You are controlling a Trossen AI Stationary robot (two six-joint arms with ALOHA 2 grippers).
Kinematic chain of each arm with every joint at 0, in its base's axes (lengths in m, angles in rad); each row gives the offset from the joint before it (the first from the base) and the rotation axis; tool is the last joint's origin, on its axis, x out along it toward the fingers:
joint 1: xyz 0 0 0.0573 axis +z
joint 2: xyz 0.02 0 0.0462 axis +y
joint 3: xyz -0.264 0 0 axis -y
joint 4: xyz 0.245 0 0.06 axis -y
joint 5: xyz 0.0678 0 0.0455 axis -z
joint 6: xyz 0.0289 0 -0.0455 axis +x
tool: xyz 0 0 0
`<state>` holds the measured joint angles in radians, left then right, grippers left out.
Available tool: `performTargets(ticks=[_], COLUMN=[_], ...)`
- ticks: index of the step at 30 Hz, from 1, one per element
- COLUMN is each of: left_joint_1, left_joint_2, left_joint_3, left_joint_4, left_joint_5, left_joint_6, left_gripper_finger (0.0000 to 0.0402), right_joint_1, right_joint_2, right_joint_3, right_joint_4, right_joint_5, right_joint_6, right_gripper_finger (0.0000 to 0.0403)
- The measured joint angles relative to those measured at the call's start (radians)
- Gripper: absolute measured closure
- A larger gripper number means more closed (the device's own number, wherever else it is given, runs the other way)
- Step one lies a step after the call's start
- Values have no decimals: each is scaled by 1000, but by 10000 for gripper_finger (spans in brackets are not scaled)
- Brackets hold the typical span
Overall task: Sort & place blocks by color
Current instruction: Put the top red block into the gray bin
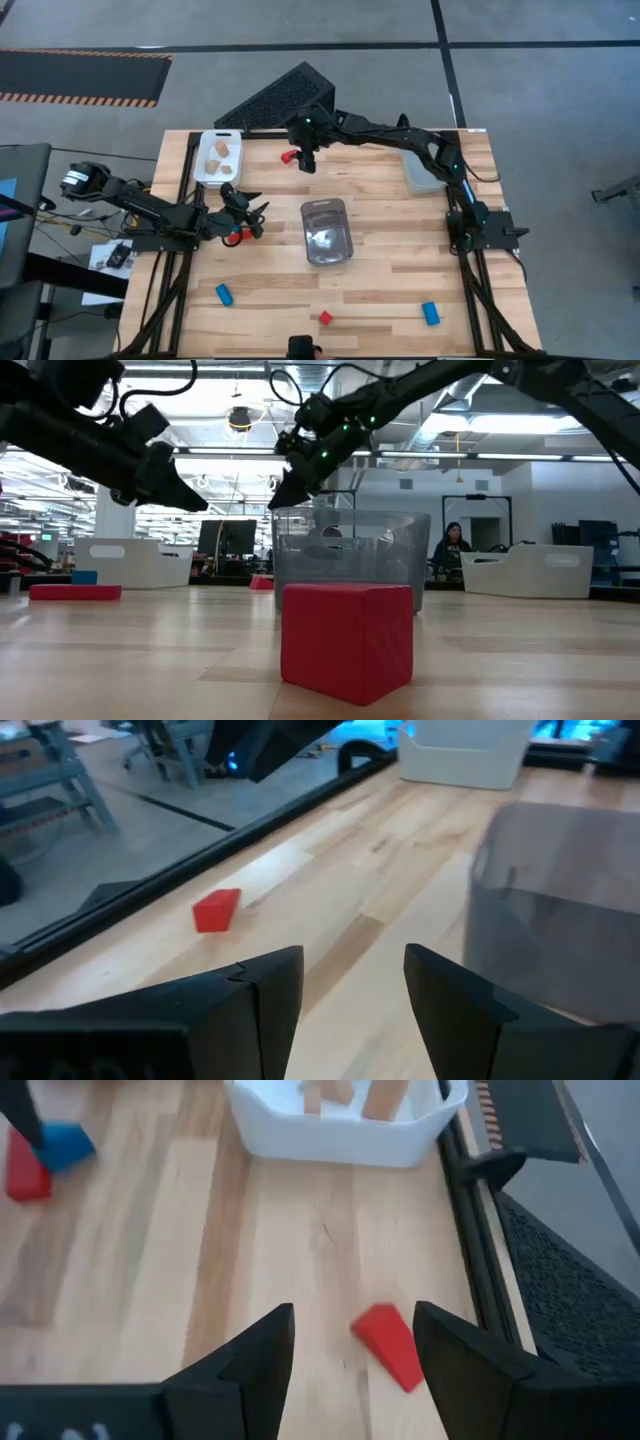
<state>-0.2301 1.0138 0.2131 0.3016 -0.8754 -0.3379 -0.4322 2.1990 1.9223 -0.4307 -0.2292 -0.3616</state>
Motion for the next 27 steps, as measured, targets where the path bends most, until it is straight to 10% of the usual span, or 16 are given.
performTargets(ticks=[15, 27], left_joint_1=[511, 807], left_joint_2=[52, 409], left_joint_3=[0, 242], left_joint_4=[239, 257], left_joint_5=[389, 755], left_joint_6=[262, 329], left_gripper_finger=[230, 159], right_joint_1=[-23, -70], right_joint_2=[-68, -113], right_joint_3=[4, 2], right_joint_4=[-102, -108], right_joint_5=[-88, -193], right_joint_6=[21, 44], right_gripper_finger=[173, 183])
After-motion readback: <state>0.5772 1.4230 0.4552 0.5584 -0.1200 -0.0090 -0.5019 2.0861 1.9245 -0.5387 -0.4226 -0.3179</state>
